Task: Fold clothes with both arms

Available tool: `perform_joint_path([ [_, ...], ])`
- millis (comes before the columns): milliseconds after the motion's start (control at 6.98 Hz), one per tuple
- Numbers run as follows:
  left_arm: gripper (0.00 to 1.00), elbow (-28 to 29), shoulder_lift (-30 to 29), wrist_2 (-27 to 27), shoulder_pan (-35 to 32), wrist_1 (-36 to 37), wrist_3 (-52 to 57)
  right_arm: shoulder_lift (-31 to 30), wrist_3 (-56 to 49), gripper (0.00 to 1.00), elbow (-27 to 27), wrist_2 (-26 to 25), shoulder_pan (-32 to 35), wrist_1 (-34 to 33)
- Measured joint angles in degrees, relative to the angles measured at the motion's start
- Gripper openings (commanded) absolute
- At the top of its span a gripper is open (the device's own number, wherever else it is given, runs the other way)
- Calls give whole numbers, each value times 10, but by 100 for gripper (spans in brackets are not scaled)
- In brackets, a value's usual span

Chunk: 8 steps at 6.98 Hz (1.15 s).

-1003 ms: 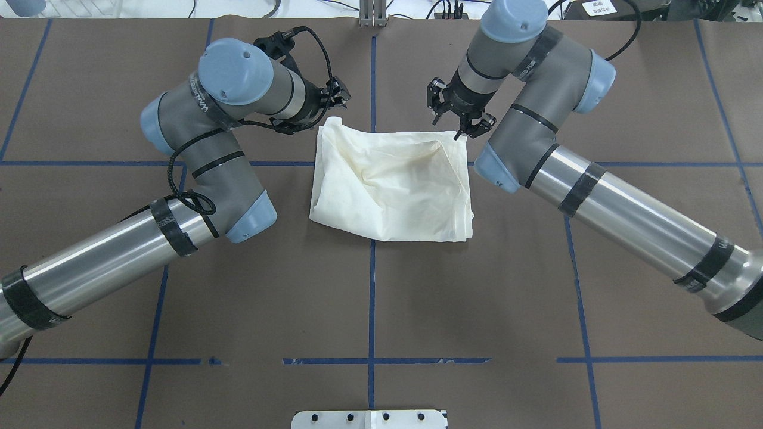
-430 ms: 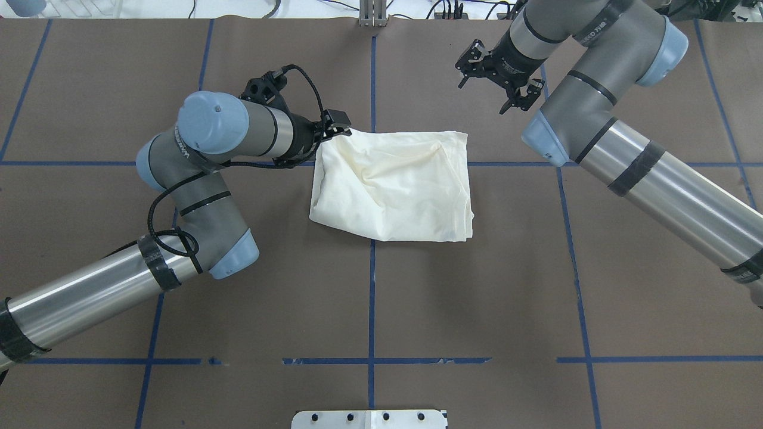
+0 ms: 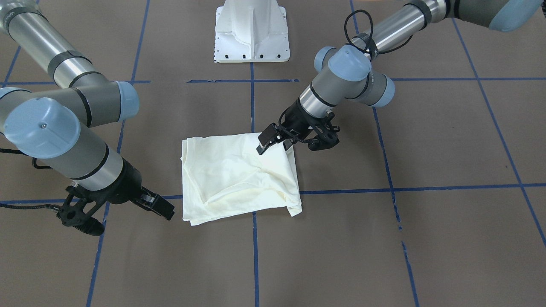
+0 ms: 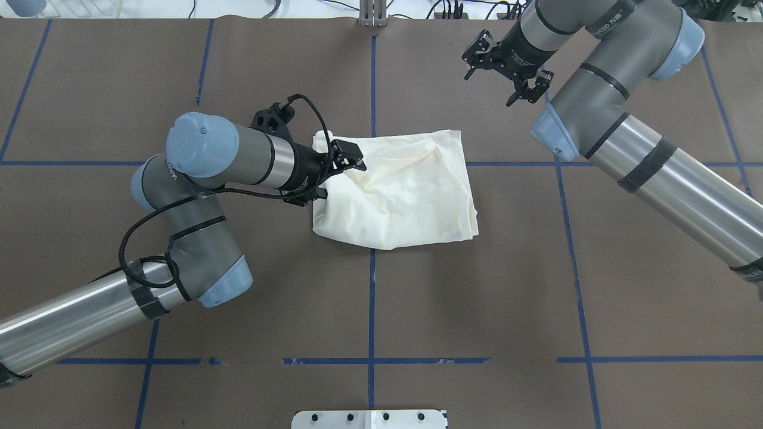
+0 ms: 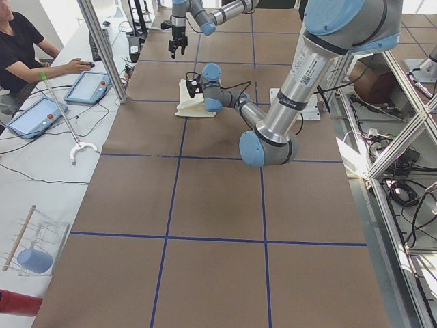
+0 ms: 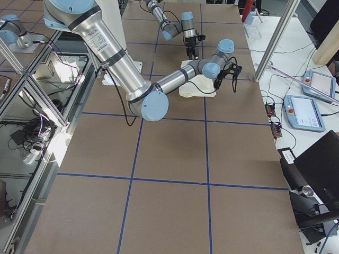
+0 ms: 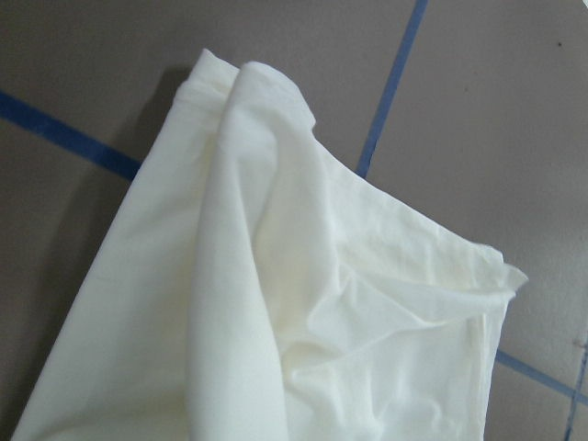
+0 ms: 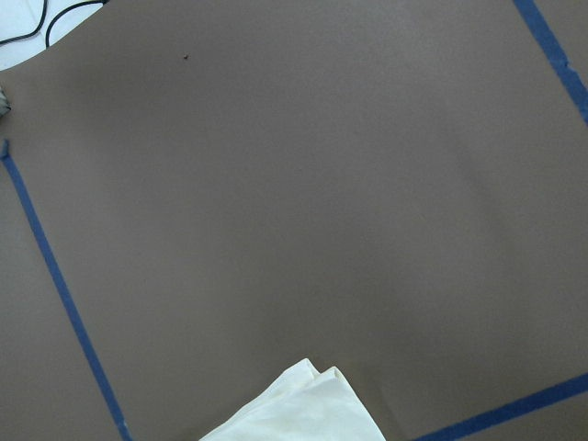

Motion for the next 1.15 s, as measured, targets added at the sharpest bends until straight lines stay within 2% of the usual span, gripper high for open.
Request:
perform_joint_path([
  [286, 100, -30, 15, -15, 2, 1, -13, -2, 0, 100, 1, 0, 0, 0],
  [573, 100, -30, 9, -16, 5, 1, -32, -2, -1, 100, 1, -2, 0, 0],
  [1146, 100, 26, -21, 12, 19, -5, -44, -3, -14, 100, 1, -3, 0, 0],
])
